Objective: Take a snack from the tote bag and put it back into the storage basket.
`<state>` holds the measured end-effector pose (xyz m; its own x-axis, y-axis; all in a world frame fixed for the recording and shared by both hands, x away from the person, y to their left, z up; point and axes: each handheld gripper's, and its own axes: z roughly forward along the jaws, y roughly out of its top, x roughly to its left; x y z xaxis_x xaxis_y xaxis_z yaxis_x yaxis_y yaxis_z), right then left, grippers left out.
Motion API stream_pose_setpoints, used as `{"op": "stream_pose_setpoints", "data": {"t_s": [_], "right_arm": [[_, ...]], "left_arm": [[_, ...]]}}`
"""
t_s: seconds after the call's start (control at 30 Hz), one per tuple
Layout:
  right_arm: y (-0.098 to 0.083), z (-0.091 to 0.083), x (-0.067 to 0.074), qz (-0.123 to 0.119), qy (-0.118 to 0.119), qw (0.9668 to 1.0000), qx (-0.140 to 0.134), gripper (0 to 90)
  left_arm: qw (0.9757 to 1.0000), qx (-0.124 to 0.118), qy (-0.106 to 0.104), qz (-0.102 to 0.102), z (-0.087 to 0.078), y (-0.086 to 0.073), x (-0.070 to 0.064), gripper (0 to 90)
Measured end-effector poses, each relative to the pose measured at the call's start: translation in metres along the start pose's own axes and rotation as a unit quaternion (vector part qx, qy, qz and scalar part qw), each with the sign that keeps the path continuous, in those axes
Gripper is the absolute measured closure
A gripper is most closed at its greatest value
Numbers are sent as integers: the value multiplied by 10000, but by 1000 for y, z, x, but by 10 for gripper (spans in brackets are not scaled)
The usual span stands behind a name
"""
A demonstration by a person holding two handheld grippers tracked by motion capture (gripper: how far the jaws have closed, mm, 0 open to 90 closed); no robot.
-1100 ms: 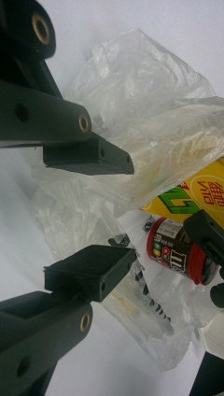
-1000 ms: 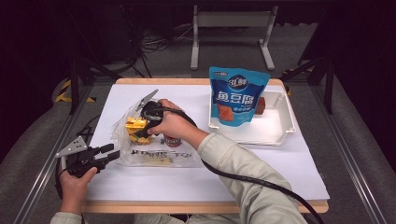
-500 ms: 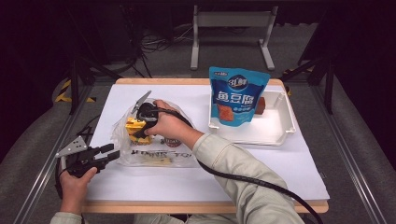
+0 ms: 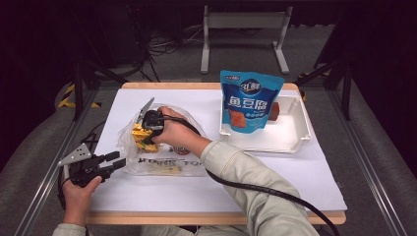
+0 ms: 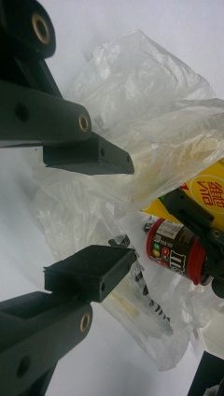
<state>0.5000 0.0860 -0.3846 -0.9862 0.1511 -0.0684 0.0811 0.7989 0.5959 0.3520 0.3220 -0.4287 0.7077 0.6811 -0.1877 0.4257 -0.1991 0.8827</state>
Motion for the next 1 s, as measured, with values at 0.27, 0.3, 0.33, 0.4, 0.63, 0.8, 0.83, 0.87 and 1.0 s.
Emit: {"op": "stream_pose_setpoints", "data": {"t_s": [0.27, 0.3, 0.33, 0.4, 0.63, 0.8, 0.83, 0.87, 1.0], "right_arm": [[5, -11, 2, -159, -128, 9997, -135, 559], [6, -13, 2, -175, -119, 9996, -169, 559], [7, -15, 3, -148, -118, 9996, -185, 559], [8, -20, 3, -153, -122, 9996, -226, 559], [12, -32, 5, -157, -103, 9992, -341, 557], [15, -46, 6, -171, -34, 9988, -463, 557], [15, -48, 6, -173, -33, 9987, -484, 557], [16, -51, 6, -194, -28, 9985, -507, 557], [15, -61, 6, -206, 4, 9983, -538, 557]], "left_arm": [[10000, -3, 6, 23, 0, 0, 1, 533], [10000, 3, 8, 23, 0, 0, 0, 532], [10000, -4, 5, 22, 0, 0, 0, 533], [10000, -1, 3, -6, 0, 0, 0, 533], [10000, 9, -13, 1, 1, 1, 0, 532], [10000, -21, -2, -21, 0, 0, 0, 532], [10000, -21, -2, -21, 0, 0, 0, 532], [10000, -7, 0, 4, 1, 0, 0, 532], [10000, -3, 11, -2, 0, 0, 0, 531]]}}
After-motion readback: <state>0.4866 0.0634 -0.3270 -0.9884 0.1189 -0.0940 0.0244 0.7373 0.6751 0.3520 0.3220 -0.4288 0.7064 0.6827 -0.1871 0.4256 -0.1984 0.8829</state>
